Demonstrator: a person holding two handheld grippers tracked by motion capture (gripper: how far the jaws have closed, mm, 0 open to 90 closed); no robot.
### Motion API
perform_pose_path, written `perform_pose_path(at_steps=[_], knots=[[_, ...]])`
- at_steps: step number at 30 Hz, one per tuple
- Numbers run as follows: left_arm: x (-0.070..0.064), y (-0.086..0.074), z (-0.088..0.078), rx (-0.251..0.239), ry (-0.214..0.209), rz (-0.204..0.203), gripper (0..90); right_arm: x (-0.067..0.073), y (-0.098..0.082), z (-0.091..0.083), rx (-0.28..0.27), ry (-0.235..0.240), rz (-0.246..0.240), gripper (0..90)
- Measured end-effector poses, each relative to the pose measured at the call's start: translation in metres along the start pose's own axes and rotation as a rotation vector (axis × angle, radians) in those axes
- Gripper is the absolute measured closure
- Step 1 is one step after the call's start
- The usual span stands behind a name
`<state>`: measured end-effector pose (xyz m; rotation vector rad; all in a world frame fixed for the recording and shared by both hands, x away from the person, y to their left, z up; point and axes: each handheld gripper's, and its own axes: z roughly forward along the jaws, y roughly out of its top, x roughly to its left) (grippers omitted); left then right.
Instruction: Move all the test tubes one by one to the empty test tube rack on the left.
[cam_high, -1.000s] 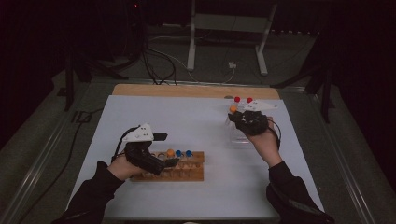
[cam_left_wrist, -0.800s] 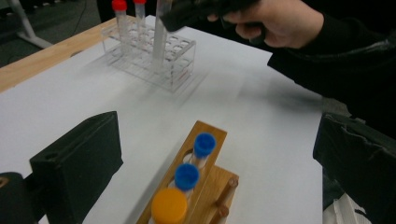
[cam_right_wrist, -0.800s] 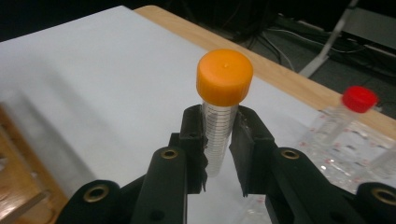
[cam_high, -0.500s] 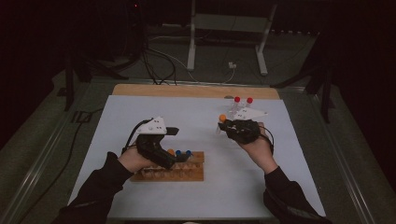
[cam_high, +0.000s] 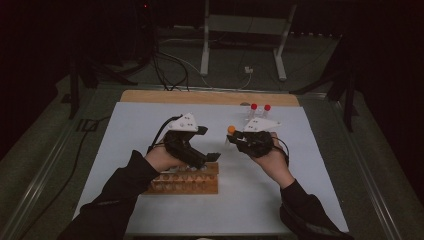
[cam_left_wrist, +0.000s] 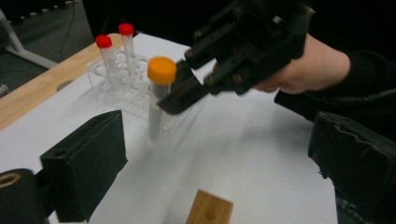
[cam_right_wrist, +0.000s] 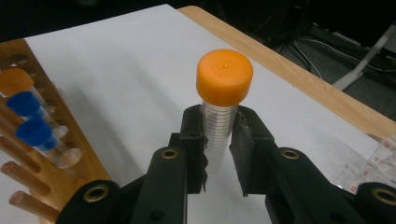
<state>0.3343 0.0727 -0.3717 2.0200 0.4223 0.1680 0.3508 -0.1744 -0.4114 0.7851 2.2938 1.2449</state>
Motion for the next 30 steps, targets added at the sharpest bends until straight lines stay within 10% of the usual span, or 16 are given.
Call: perform_pose_path(at_steps=[15, 30], knots=[[0.008, 0.015, 0.014, -0.023, 0.098, 0.016, 31.3, 0.015, 0.008, -0.006, -0.018, 0.049, -0.024, 74.5], [0.007, 0.02, 0.033, 0.002, 0.092, 0.073, 58.1, 0.017, 0.009, -0.006, -0.015, 0.066, -0.023, 74.5]])
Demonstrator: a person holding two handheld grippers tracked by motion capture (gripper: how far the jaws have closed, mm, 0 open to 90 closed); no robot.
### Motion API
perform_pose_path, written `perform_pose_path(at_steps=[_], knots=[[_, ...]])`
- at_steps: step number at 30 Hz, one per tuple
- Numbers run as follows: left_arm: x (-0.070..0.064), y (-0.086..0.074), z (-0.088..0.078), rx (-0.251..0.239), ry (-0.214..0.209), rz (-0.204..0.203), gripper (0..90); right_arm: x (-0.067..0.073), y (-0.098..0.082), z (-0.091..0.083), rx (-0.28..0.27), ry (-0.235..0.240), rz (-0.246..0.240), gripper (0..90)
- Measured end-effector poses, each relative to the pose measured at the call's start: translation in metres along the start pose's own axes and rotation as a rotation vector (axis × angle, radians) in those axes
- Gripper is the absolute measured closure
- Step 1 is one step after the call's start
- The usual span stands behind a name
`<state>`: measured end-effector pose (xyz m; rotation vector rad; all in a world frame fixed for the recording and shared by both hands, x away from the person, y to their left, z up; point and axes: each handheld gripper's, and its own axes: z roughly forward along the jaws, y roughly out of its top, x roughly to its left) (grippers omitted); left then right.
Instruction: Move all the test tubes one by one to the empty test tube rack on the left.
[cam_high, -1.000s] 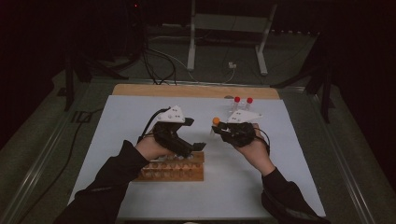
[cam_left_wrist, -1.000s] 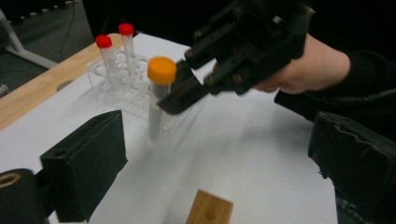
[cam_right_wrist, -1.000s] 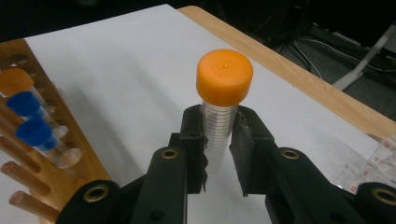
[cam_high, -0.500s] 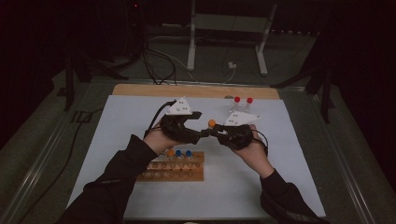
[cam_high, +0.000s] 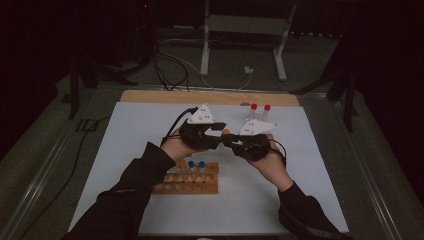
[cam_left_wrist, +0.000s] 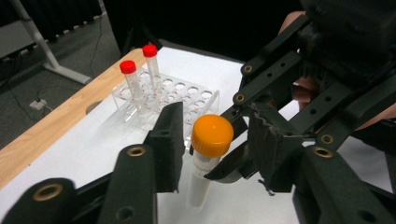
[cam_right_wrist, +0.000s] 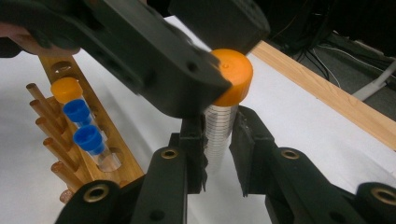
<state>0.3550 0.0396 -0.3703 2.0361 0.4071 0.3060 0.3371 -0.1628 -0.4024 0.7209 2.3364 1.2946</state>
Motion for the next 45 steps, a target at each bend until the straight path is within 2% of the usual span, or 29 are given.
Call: perform_pose_path(at_steps=[6, 10, 14, 21, 25, 32, 34, 44, 45], knots=[[0.002, -0.002, 0.003, 0.016, -0.005, 0.002, 69.4, 0.0, 0.0, -0.001, -0.002, -0.003, -0.001, 74.5], [0.002, -0.003, 0.003, 0.015, 0.0, 0.01, 70.6, 0.0, -0.001, 0.0, 0.001, -0.005, 0.002, 74.4], [0.005, -0.002, 0.002, 0.01, -0.01, -0.003, 71.1, -0.001, 0.0, -0.001, -0.003, -0.003, 0.011, 71.7], [0.008, 0.001, -0.006, 0.007, 0.016, 0.008, 71.2, -0.005, -0.001, -0.004, -0.018, -0.03, 0.033, 54.4], [0.013, 0.002, -0.014, -0.004, 0.036, -0.003, 71.5, -0.008, -0.002, -0.005, -0.021, -0.043, 0.045, 46.2], [0.019, 0.001, -0.028, -0.022, 0.069, -0.01, 71.6, -0.012, -0.003, -0.007, -0.029, -0.072, 0.063, 36.8], [0.021, 0.001, -0.034, -0.027, 0.08, -0.013, 71.6, -0.012, -0.003, -0.008, -0.031, -0.071, 0.066, 33.8], [0.03, -0.005, -0.071, -0.065, 0.148, -0.037, 71.7, -0.016, -0.003, -0.008, -0.047, -0.095, 0.11, 3.6], [0.03, -0.006, -0.075, -0.067, 0.151, -0.039, 71.7, -0.017, -0.004, -0.008, -0.045, -0.081, 0.109, 1.1]])
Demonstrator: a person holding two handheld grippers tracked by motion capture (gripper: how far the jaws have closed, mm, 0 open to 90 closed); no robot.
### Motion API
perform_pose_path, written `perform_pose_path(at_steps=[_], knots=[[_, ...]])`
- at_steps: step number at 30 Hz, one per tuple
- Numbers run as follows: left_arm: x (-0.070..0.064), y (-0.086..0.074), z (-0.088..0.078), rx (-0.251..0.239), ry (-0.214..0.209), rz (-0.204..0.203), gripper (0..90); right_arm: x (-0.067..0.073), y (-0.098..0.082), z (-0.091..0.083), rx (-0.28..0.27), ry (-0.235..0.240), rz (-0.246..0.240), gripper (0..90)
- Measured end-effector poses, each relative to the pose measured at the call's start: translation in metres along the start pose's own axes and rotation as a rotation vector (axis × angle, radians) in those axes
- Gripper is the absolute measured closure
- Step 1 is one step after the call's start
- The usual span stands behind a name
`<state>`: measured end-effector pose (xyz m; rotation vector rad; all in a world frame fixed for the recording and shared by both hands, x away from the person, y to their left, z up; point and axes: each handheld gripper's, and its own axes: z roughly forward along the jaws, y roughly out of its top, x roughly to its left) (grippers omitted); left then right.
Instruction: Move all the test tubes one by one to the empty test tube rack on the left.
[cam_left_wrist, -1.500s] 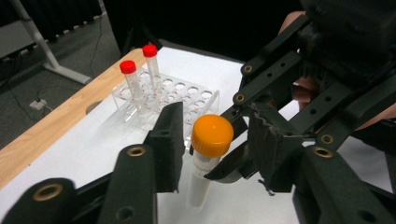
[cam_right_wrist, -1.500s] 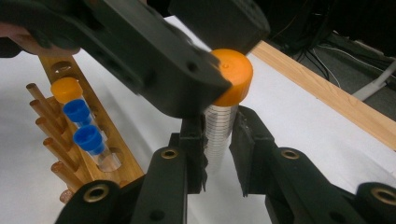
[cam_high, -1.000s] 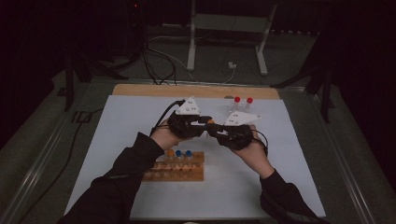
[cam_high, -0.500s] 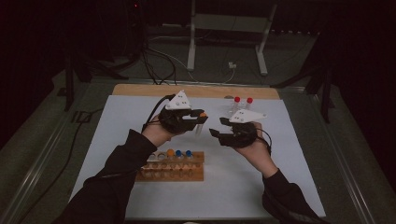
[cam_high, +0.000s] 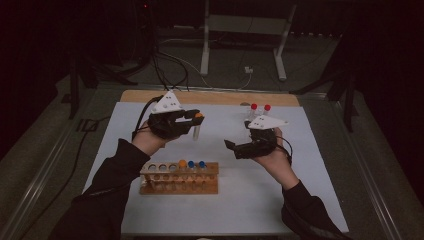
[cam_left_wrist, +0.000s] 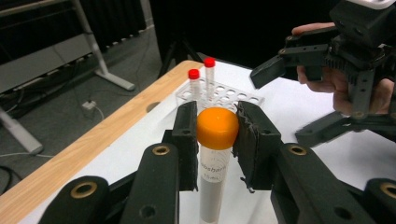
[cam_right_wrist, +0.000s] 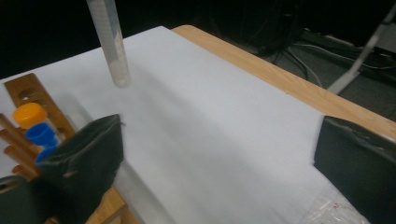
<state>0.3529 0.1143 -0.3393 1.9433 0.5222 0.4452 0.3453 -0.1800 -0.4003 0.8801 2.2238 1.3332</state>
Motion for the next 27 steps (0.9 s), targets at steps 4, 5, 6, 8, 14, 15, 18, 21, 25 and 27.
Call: perform_pose_path(at_steps=[4, 5, 6, 8, 14, 15, 18, 21, 25, 27], knots=[[0.002, -0.006, -0.016, -0.002, 0.022, -0.008, 71.7, -0.001, -0.001, -0.001, -0.005, 0.021, 0.001, 0.0], [0.003, -0.008, -0.019, -0.001, 0.028, -0.01, 71.7, -0.001, -0.001, -0.001, -0.004, 0.022, 0.006, 0.0], [0.003, -0.01, -0.023, 0.004, 0.034, -0.01, 71.7, -0.002, -0.001, -0.001, -0.006, 0.023, 0.008, 0.0], [0.004, -0.015, -0.029, 0.007, 0.04, -0.018, 71.7, -0.002, -0.001, -0.001, -0.011, 0.025, 0.004, 0.0], [0.003, -0.027, -0.049, 0.004, 0.062, -0.037, 71.6, -0.004, -0.001, -0.002, -0.01, 0.029, 0.017, 0.0], [0.003, -0.029, -0.053, 0.0, 0.063, -0.043, 71.7, -0.004, -0.001, -0.002, -0.011, 0.027, 0.016, 0.0], [-0.001, -0.034, -0.061, -0.006, 0.065, -0.049, 71.6, -0.005, -0.001, -0.003, -0.013, 0.029, 0.022, 0.0], [-0.005, -0.039, -0.068, -0.01, 0.063, -0.051, 71.7, -0.005, -0.001, -0.003, -0.013, 0.029, 0.02, 0.0], [-0.011, -0.046, -0.073, -0.02, 0.047, -0.066, 71.7, -0.006, -0.001, -0.004, -0.015, 0.03, 0.02, 0.0], [-0.015, -0.049, -0.073, -0.019, 0.046, -0.06, 71.7, -0.006, -0.001, -0.005, -0.017, 0.032, 0.022, 0.0]])
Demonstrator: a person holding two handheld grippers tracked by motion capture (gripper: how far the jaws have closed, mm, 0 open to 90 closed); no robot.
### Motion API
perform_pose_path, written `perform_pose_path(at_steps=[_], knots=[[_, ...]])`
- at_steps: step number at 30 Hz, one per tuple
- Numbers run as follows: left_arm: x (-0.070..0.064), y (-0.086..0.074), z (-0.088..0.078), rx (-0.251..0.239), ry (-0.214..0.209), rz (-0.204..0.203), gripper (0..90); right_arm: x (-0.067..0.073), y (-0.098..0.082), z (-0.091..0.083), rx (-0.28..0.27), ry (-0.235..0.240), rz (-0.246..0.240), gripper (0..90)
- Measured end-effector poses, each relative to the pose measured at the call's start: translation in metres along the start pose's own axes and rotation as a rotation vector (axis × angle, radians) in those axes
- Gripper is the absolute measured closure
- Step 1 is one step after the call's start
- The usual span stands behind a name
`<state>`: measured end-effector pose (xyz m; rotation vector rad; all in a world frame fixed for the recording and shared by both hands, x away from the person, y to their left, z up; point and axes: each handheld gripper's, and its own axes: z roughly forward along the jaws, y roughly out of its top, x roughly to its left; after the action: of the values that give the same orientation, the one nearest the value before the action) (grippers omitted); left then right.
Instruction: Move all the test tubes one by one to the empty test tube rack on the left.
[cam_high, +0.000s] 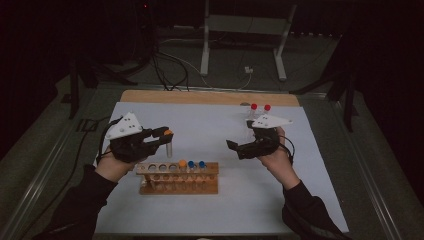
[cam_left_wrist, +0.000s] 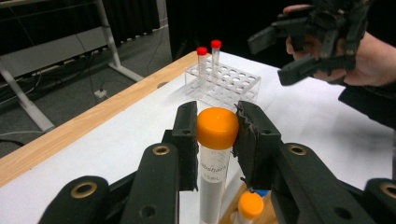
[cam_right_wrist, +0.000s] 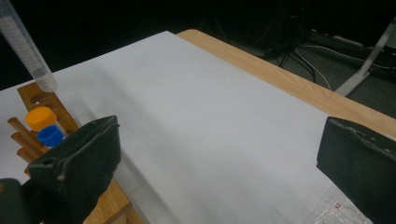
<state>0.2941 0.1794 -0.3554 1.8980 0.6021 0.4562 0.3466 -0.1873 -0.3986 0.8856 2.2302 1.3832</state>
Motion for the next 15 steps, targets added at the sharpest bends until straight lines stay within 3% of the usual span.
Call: perform_pose_path(at_steps=[11, 15], knots=[[-0.006, -0.029, 0.01, 0.023, -0.046, -0.044, 71.7, 0.0, -0.001, -0.001, 0.007, 0.0, -0.011, 0.0], [-0.009, -0.041, 0.016, 0.041, -0.042, -0.039, 71.6, -0.001, -0.001, -0.001, 0.007, 0.002, -0.008, 0.0]])
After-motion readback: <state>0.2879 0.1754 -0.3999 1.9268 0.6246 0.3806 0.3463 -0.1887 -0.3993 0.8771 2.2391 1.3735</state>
